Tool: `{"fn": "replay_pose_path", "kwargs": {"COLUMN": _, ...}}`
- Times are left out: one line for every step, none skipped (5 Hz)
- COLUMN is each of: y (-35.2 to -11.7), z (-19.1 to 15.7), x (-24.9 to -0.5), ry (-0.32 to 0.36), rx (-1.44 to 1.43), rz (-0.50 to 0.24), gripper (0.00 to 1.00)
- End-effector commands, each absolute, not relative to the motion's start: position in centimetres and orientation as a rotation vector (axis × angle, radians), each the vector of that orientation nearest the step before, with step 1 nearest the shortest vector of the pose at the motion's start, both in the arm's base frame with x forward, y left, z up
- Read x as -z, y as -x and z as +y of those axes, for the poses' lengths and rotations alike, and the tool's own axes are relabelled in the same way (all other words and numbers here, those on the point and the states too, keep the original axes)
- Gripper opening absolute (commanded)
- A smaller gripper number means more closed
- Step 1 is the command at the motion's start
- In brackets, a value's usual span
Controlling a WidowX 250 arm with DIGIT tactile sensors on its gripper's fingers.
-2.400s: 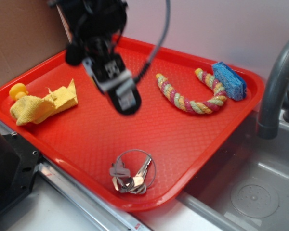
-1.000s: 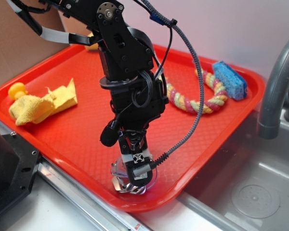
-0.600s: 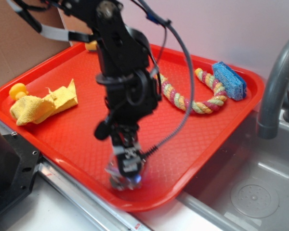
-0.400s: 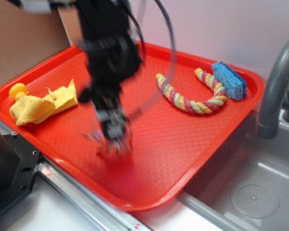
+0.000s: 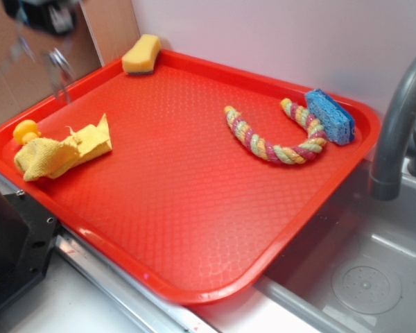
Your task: Grab the silver keys.
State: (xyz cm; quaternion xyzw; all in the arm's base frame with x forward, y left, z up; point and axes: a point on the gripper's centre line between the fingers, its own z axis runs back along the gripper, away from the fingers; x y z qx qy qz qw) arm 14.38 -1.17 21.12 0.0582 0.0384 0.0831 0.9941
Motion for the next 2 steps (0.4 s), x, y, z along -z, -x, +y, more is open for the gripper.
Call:
{"fn": "replay_pose_path", "kwargs": {"y": -16.25, "z": 2.66, "x": -26.86, "ry": -0.196, "rx": -0.183, "rz": 0.006, "gripper": 0.0}}
{"fn": "replay_pose_path", "kwargs": {"y": -16.66, "z": 2.72, "x": -26.33, "ry": -0.159, "rx": -0.149, "rz": -0.008, "gripper": 0.0}}
